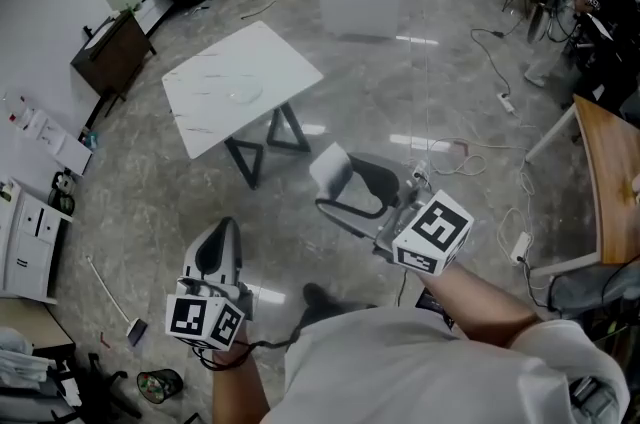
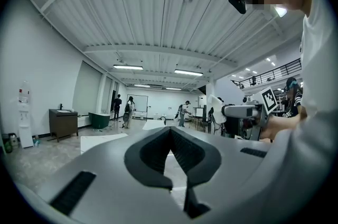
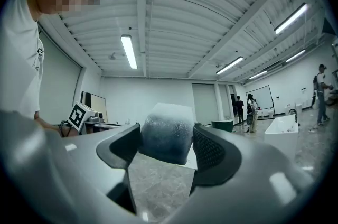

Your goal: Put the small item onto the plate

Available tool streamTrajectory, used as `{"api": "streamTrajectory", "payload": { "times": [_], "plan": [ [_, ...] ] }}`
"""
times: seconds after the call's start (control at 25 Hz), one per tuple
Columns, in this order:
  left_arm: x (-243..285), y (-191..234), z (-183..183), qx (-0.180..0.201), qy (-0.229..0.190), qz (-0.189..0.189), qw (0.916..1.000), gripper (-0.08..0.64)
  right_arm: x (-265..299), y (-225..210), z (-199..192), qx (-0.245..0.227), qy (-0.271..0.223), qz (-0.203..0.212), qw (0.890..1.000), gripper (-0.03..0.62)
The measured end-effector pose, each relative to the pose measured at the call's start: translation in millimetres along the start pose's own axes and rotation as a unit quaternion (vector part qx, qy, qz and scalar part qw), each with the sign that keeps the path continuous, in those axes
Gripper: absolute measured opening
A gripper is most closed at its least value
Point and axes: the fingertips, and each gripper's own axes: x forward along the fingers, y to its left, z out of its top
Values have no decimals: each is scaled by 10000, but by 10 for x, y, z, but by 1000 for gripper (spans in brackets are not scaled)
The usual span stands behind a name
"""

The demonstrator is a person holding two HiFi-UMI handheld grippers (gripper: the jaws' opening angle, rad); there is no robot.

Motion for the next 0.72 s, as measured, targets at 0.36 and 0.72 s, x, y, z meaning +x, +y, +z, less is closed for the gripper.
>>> {"api": "streamTrajectory", "payload": {
  "times": [0.36,0.72],
  "plan": [
    [503,1115,226,116,32,-160,9998,5,1196,-335,82,-13,-150,-104,9998,304],
    [901,1938,338,149,77,-369,9992,5,2094,-561,134,-92,-169,-216,9996,304]
  ]
}}
